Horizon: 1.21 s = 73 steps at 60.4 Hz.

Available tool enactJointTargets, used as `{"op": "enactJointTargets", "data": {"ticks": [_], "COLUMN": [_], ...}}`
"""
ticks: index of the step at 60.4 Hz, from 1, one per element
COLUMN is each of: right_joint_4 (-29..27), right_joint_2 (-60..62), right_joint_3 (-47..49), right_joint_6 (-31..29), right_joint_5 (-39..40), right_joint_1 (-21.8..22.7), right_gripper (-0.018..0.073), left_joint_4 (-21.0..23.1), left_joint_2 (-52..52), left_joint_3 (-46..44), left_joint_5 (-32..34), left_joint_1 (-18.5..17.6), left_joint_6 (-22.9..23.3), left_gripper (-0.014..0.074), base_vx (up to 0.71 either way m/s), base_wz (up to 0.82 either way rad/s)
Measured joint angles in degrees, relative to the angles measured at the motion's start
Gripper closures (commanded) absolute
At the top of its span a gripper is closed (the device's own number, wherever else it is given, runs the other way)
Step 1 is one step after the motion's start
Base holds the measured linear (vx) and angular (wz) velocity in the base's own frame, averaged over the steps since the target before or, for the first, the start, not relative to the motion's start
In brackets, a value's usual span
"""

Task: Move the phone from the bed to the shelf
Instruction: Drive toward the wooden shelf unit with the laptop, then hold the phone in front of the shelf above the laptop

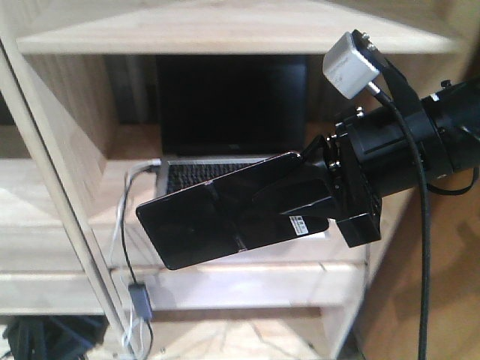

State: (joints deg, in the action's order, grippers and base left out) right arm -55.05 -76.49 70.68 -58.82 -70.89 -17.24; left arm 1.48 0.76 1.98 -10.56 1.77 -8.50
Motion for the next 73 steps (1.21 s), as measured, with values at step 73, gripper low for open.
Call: {"op": "enactJointTargets", "data": {"ticks": [73], "right_joint_4": [0.00], "right_joint_2": [0.00], "right_joint_3": [0.00], "right_joint_6": [0.05], "right_joint_5": [-0.05], "right_joint_1": [0.00], "right_gripper": [0.0561], "left_joint_4": [0.00], "left_joint_2": [0.00], "left_joint_3": [0.00], "left_joint_5": [0.00], "left_joint_1": [0.00], "left_joint_6": [0.00], "left_gripper": [0.0595], "base_vx": [0.09], "base_wz": [0.03]}}
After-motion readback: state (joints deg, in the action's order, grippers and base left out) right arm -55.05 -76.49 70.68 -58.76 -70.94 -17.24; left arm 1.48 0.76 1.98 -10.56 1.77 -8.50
